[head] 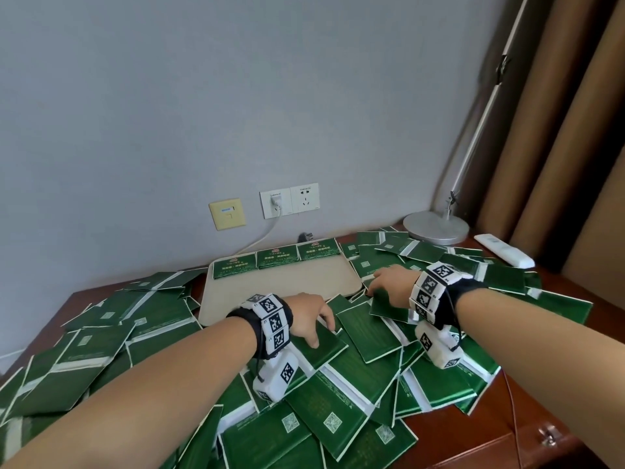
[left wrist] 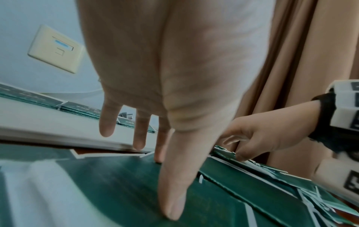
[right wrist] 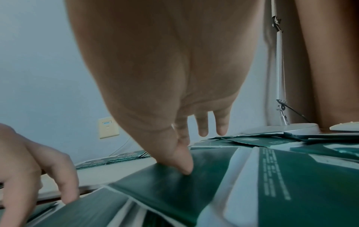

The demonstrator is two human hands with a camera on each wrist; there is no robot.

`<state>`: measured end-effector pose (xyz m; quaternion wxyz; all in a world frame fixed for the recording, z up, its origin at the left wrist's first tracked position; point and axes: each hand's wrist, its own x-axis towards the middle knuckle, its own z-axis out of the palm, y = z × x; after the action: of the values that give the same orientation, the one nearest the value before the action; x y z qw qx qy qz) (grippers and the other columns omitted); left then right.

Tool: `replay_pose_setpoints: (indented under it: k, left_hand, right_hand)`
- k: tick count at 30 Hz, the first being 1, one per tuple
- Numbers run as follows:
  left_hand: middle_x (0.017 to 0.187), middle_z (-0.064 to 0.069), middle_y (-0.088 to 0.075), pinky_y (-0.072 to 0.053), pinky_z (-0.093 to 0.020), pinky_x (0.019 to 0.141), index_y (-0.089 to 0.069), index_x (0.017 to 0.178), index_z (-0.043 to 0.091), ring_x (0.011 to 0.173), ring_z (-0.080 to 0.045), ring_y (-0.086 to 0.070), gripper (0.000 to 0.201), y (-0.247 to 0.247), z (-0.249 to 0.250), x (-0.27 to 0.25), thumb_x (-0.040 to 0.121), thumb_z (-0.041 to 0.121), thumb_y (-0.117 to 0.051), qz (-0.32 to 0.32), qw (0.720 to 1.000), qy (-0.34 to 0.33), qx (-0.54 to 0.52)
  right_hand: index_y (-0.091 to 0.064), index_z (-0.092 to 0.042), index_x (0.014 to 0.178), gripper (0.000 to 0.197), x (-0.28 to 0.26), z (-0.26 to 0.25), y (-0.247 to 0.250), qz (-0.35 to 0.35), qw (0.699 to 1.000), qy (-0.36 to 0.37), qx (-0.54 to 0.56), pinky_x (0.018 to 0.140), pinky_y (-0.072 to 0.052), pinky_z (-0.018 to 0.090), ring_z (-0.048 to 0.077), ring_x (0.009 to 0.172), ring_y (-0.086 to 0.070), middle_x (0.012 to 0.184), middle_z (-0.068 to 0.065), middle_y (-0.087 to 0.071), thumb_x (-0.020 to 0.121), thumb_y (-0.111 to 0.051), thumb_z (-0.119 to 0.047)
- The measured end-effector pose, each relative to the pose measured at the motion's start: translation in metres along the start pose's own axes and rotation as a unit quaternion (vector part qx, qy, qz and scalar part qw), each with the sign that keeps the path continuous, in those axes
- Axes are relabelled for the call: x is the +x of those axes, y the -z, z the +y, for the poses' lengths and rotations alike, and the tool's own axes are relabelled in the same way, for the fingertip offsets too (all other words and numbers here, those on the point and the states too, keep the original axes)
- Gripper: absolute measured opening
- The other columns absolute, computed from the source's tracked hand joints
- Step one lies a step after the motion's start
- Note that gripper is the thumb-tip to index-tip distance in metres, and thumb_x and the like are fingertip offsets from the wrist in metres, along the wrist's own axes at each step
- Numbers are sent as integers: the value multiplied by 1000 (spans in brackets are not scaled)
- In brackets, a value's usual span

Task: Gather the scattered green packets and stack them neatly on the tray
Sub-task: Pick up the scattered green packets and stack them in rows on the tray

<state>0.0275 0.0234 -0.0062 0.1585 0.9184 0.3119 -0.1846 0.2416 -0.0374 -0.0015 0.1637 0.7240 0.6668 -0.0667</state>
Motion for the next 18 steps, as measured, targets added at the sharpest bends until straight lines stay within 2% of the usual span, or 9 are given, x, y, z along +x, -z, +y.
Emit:
replay_pose_setpoints:
  k: [5,9,13,16,18]
  left_hand:
    - [132,-4,-53,-45,-39,101,-65,119,21,118,-26,-52,44,-2,0,4,78,19,-81,15,1000,4,9]
    - [124,-1,-56,-46,-39,98,-66,109,21,112,-23,-53,37,-6,-4,5,76,22,-83,62,998,0,9]
    - [112,3,-63,-47,-33,92,-66,99,22,103,-19,-59,22,2,-12,-2,81,24,-79,117,993,3,-28]
    - [96,9,-60,-43,-24,75,-64,92,21,89,-12,-58,16,13,-25,-12,82,20,-77,168,984,17,-62]
    - [89,11,-56,-40,-23,68,-61,90,21,83,-10,-55,18,19,-34,-18,82,18,-77,188,979,33,-71]
  right_hand:
    - [-63,-31,118,40,5,5,-2,26,1000,-6,9,103,-43,45,27,130,-40,139,-3,-46,87,-59,-5]
    - [-66,-27,99,24,4,12,0,64,997,-4,45,92,-51,40,20,113,-54,117,-5,-59,82,-64,-9]
    - [-62,-26,95,15,1,18,8,105,990,1,99,90,-51,35,18,102,-59,109,-4,-62,84,-65,-17]
    - [-61,-28,88,12,-1,18,15,159,977,4,138,86,-51,34,16,96,-60,99,-6,-65,81,-65,-19]
    - [-61,-27,87,12,-2,18,19,181,970,3,161,84,-51,34,16,93,-61,95,-6,-65,80,-66,-18]
